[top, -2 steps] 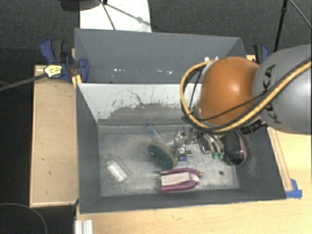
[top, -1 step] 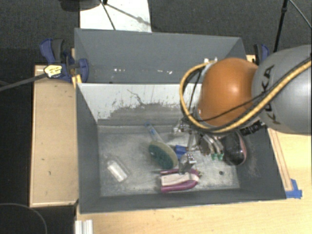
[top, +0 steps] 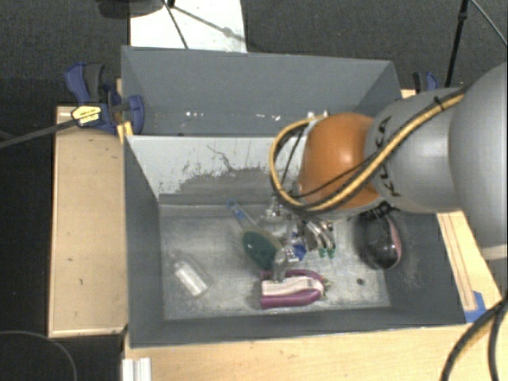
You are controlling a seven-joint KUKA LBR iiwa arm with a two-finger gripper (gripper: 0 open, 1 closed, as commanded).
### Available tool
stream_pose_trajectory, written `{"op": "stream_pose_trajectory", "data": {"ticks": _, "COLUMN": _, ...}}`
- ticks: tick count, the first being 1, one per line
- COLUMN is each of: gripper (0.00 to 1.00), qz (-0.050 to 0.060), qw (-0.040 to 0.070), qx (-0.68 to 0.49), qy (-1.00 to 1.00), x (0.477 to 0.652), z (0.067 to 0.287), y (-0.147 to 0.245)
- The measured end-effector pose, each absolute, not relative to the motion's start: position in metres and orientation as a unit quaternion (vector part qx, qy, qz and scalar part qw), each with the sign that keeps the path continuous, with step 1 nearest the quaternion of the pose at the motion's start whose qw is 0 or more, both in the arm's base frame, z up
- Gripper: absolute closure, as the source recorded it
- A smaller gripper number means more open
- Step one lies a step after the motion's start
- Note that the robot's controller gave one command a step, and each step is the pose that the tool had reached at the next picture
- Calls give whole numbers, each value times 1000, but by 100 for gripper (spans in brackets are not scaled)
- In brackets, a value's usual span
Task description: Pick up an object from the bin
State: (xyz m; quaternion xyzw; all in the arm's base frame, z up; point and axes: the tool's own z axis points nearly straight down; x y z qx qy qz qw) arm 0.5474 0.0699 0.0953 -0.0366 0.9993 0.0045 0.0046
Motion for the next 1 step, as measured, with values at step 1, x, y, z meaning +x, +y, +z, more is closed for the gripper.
{"op": "stream_pose_trajectory", "data": {"ticks": 1, "gripper": 0, "qz": 5, "qw": 4, "qx": -28, "qy": 1000, "x": 543, "z": 92, "y": 69}}
